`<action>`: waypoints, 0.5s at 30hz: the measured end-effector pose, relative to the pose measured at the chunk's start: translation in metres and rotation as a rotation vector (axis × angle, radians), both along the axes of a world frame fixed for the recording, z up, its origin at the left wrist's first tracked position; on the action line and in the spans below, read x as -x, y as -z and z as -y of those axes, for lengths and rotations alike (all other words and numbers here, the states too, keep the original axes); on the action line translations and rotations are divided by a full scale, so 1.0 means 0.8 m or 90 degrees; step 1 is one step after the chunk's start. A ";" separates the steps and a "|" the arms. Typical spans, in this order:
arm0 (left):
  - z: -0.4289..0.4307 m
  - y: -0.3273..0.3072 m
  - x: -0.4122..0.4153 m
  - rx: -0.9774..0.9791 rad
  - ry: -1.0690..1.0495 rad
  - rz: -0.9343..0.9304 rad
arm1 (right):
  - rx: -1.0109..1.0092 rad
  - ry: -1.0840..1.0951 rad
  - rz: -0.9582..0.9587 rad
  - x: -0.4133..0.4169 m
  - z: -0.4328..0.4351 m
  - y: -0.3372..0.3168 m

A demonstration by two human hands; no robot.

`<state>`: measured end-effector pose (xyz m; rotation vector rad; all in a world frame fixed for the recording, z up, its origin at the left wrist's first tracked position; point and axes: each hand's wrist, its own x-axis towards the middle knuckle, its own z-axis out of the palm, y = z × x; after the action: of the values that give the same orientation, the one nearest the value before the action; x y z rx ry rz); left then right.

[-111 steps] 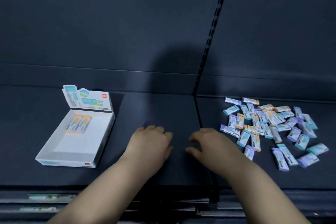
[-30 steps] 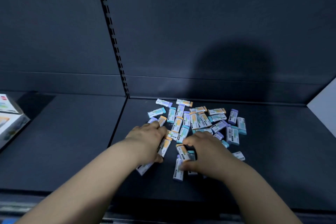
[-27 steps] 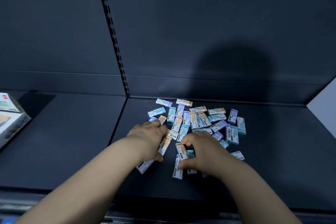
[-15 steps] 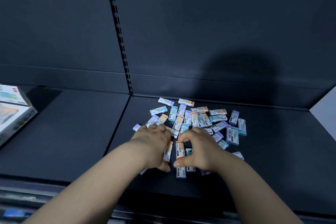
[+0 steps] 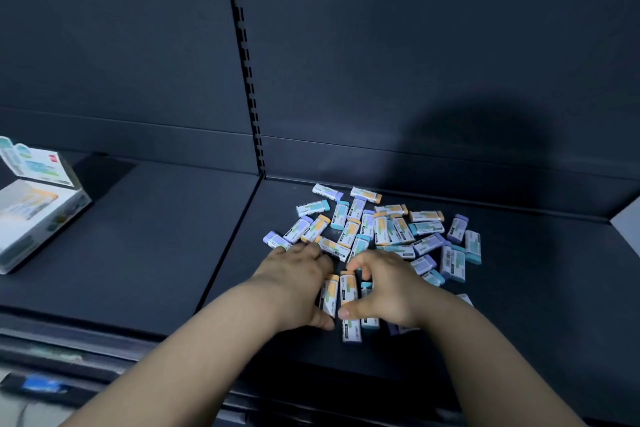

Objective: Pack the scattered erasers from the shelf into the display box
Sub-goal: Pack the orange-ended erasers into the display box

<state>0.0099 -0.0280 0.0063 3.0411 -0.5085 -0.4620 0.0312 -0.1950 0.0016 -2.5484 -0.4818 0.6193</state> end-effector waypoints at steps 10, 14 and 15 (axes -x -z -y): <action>-0.005 0.006 0.002 0.036 0.012 0.005 | 0.053 -0.038 -0.014 -0.004 0.000 -0.008; -0.007 0.009 0.003 0.088 0.003 0.035 | 0.041 -0.031 0.006 -0.005 -0.004 -0.009; -0.009 0.009 0.003 0.103 -0.001 0.051 | 0.024 -0.022 0.018 -0.004 -0.006 -0.009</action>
<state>0.0074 -0.0206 -0.0012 2.9135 -0.5187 -0.2845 0.0346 -0.1900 0.0087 -2.5931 -0.5296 0.6102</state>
